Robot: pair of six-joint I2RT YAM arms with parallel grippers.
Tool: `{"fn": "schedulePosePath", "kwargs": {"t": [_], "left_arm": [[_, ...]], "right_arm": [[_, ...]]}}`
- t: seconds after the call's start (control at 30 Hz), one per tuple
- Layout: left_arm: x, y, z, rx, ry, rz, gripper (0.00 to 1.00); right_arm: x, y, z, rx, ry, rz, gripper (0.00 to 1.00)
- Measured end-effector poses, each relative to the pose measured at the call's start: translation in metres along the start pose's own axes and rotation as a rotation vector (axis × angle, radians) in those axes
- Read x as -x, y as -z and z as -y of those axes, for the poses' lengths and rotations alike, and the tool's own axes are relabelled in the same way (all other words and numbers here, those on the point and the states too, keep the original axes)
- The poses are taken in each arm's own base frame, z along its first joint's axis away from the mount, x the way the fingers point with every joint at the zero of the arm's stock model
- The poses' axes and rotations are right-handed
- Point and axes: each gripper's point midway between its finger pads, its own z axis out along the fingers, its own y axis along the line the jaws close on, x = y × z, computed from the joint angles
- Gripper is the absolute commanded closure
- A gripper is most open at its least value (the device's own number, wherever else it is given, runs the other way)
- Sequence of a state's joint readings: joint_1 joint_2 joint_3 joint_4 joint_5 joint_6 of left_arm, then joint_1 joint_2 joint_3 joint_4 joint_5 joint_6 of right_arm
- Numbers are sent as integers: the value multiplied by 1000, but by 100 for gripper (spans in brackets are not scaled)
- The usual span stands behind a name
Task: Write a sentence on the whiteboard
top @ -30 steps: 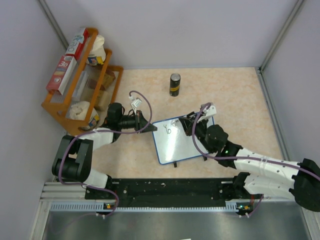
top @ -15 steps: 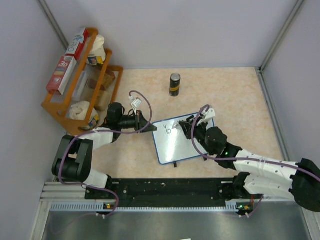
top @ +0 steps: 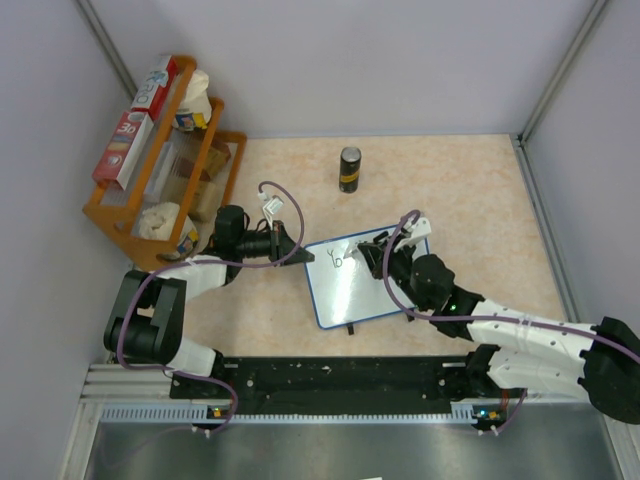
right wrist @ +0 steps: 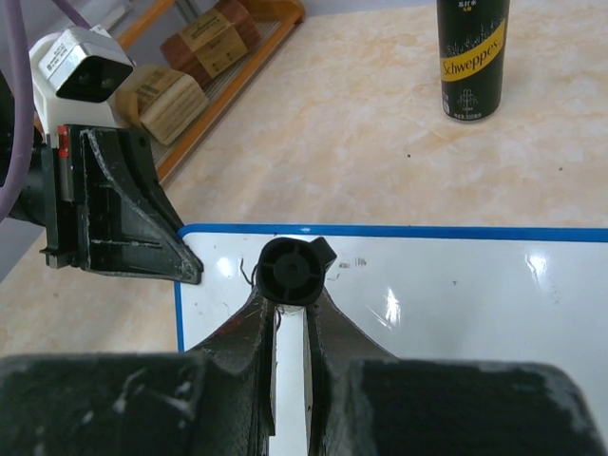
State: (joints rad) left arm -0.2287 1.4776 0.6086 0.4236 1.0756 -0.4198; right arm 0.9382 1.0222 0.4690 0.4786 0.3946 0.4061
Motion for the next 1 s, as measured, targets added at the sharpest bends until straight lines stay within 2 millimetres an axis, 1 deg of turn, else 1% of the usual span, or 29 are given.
{"fn": "schedulePosePath", "kwargs": {"t": [0.2, 0.4, 0.63, 1.0], "left_arm": [[0, 0, -1, 2, 3, -1, 100], [0, 0, -1, 2, 5, -2, 100], [0, 0, -1, 3, 5, -2, 100], [0, 0, -1, 3, 4, -3, 100]], "right_arm": [[-6, 2, 1, 3, -10, -9, 100], [-7, 3, 1, 12, -15, -12, 100], [-12, 9, 4, 14, -12, -21, 100], [-10, 9, 8, -8, -12, -12, 100]]}}
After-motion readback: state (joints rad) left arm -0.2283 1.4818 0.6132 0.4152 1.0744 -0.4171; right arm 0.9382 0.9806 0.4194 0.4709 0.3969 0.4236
